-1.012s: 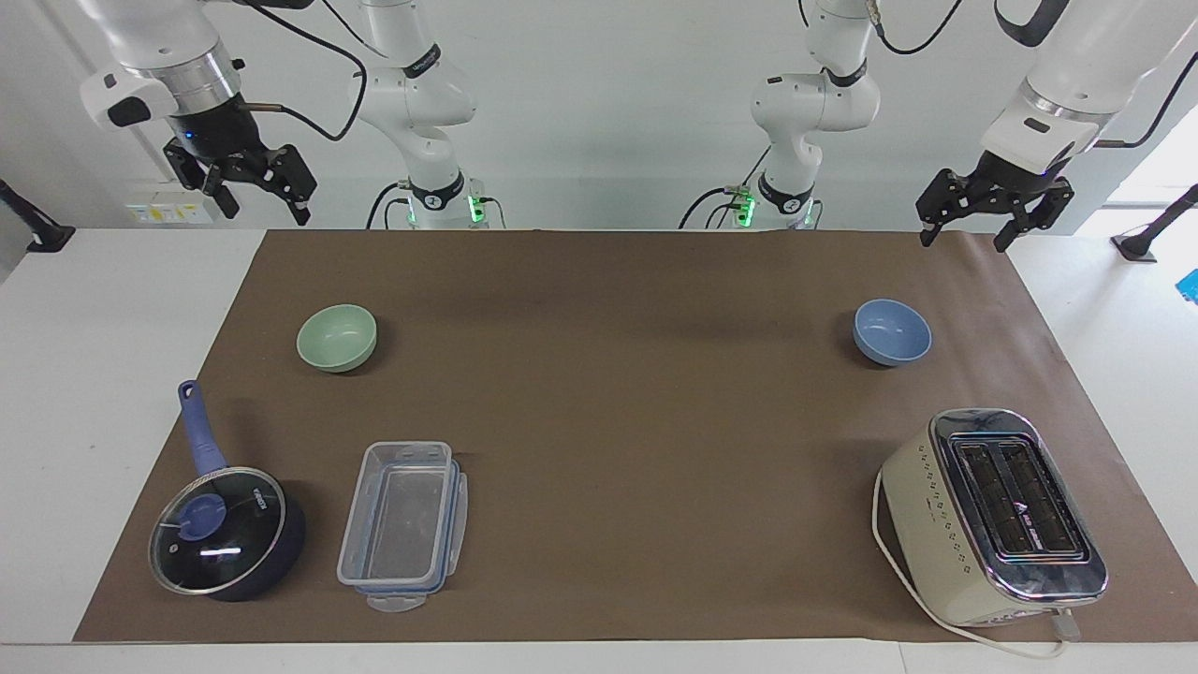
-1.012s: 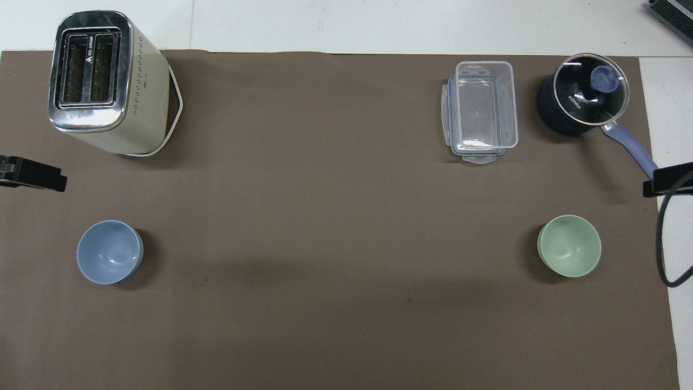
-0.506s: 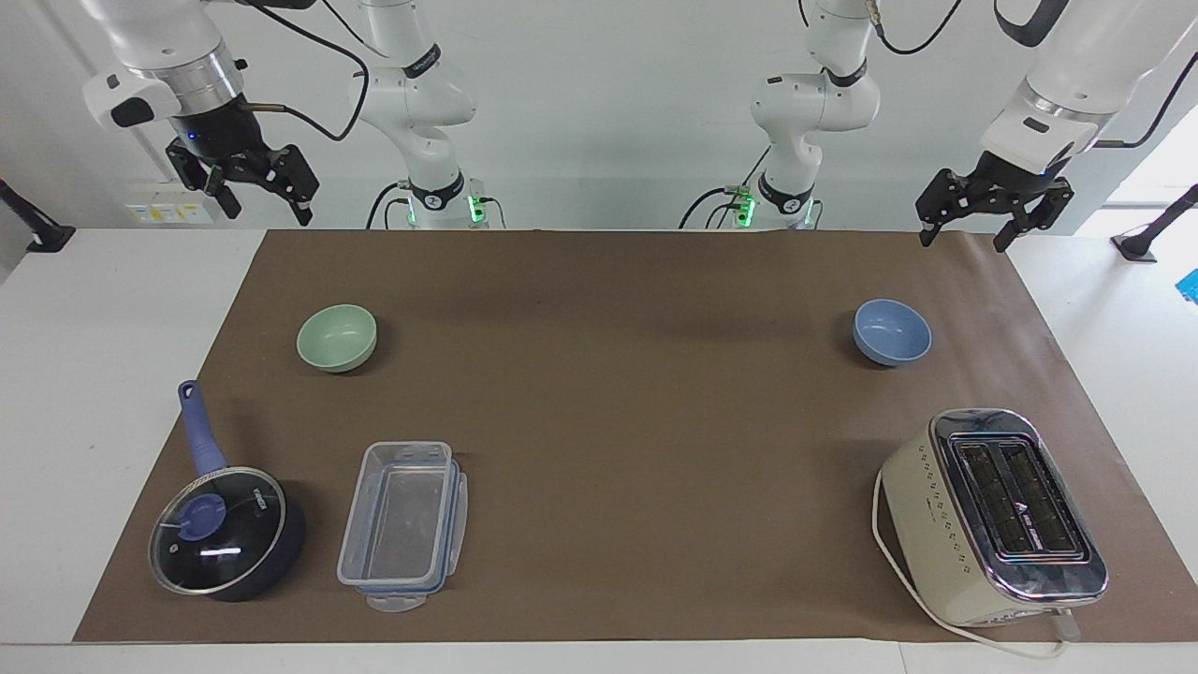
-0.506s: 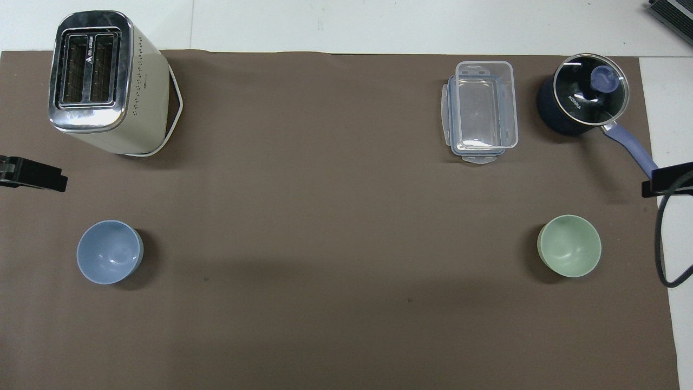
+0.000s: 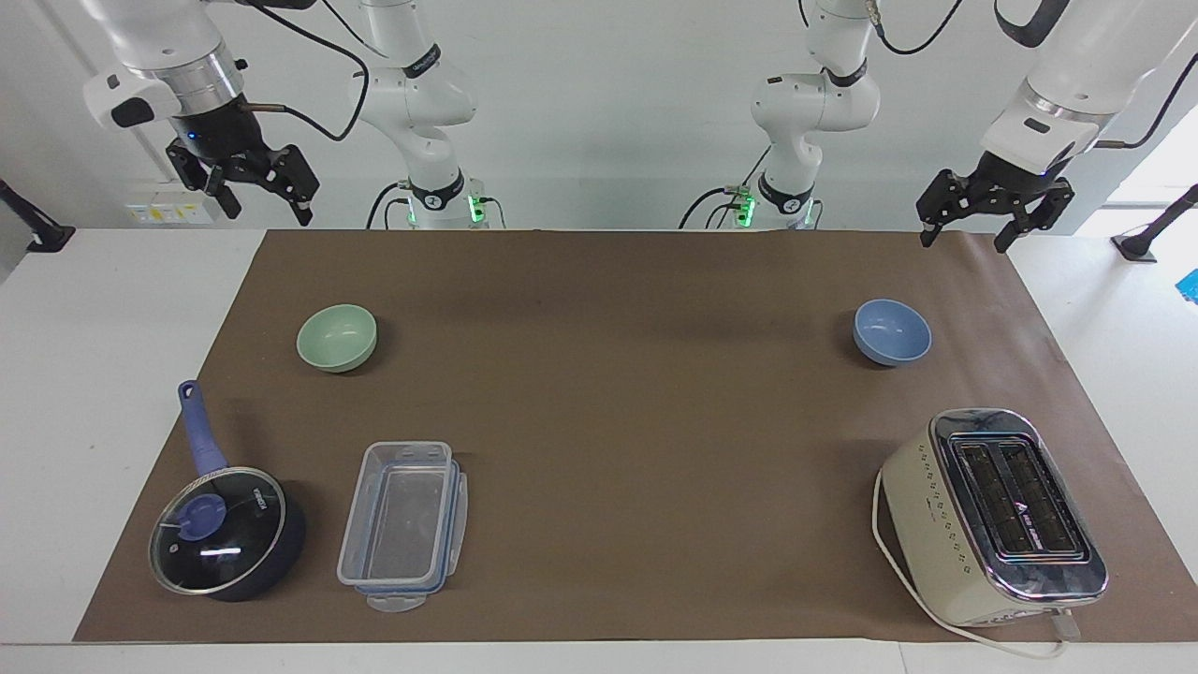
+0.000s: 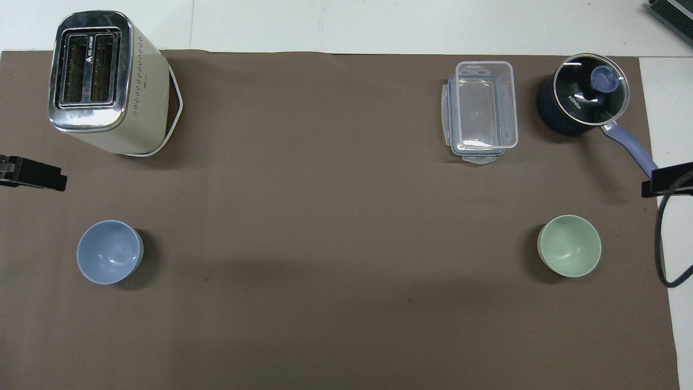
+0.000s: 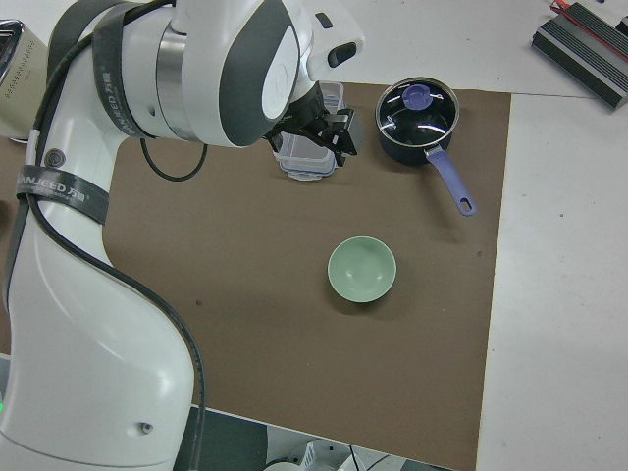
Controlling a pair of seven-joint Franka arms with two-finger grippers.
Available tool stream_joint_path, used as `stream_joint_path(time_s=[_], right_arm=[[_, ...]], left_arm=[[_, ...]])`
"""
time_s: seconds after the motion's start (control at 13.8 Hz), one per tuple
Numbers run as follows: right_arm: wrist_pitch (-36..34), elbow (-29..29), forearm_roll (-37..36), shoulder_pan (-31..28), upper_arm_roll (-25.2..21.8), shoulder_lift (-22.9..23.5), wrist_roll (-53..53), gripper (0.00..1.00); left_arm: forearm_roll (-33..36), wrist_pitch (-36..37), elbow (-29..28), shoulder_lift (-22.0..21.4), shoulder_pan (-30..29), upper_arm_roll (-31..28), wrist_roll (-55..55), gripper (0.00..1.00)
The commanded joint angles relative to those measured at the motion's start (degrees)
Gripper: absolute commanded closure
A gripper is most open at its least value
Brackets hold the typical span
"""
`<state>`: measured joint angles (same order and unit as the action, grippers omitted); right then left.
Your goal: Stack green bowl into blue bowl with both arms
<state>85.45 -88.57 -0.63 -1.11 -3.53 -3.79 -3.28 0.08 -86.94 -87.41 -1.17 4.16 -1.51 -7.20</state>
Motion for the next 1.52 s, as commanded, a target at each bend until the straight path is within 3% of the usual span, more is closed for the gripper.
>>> stream_joint_path(time_s=[0.0, 0.43, 1.23, 1.45], right_arm=[[1.3, -1.8, 0.6, -0.4, 0.3, -1.3, 0.3, 0.00], [1.3, -1.8, 0.6, -0.5, 0.3, -1.3, 0.2, 0.00], [1.4, -2.7, 0.7, -0.4, 0.4, -1.7, -1.2, 0.00], [1.4, -2.7, 0.7, -0.5, 0.4, -1.7, -1.6, 0.00]], left_arm=[[-0.6, -1.2, -1.3, -0.9, 0.1, -0.2, -0.5, 0.00], [-0.7, -3.7, -5.4, -1.8, -3.6, -0.5, -1.8, 0.00], [-4.5, -26.6, -30.8, -3.8, -16.4, -0.5, -20.6, 0.00], [-12.3, -28.1, -34.7, -1.7, -19.4, -0.5, -28.8, 0.00]])
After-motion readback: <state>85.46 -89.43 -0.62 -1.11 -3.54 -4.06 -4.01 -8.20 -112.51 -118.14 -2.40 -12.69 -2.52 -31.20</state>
